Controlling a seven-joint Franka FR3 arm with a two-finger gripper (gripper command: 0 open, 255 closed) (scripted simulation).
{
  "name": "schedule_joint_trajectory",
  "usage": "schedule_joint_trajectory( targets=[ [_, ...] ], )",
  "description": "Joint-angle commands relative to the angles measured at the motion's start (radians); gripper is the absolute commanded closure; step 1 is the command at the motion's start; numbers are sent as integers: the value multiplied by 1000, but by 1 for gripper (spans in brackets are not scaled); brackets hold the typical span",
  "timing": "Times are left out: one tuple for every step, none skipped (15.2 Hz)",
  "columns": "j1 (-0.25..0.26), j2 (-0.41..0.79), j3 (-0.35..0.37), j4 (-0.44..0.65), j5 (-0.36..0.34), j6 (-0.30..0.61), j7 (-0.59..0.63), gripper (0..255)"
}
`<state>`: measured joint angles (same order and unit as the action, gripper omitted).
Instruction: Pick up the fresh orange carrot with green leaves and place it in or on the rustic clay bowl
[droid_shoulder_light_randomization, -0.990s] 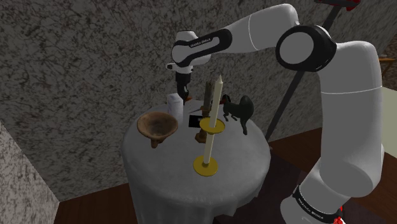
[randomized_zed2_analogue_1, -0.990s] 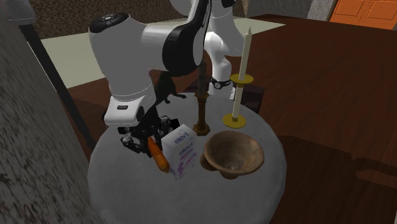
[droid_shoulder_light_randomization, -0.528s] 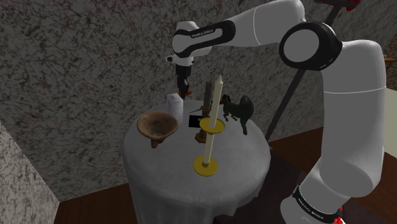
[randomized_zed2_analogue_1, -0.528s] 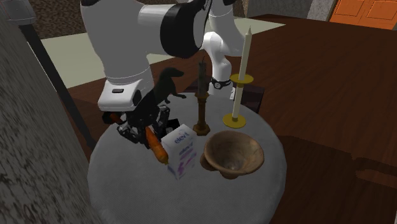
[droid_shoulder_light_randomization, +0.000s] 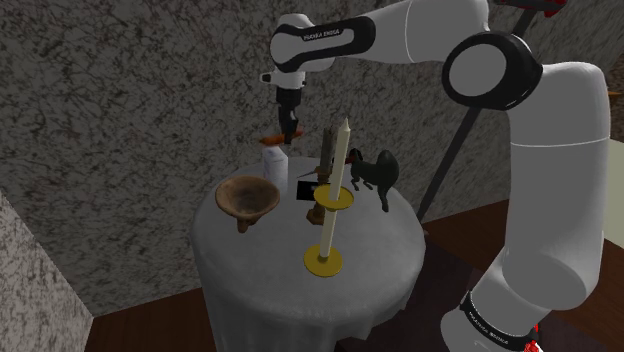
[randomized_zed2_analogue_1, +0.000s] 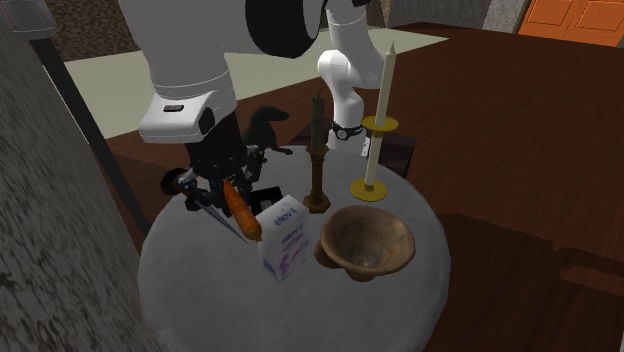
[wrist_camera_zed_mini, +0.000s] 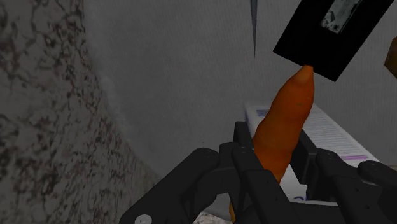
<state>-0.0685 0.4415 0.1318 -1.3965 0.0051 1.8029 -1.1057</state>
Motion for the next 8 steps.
schedule_joint_trajectory(
  targets=[
    [1, 0, 0, 26, 0, -26, 1, 255],
    [1, -1, 0, 39, 0, -40, 1, 255],
    [1, -1, 0, 45, 0, -47, 2, 255],
    [12, -22, 6, 12, 1, -34, 19, 255],
    [23, -43, 12, -19, 2, -22, 36, 255],
    [35, -62, 18, -49, 3, -11, 54, 255],
    [46, -80, 24, -76, 3, 0, 72, 255],
    [58, -97, 31, -102, 4, 10, 90, 255]
  ],
)
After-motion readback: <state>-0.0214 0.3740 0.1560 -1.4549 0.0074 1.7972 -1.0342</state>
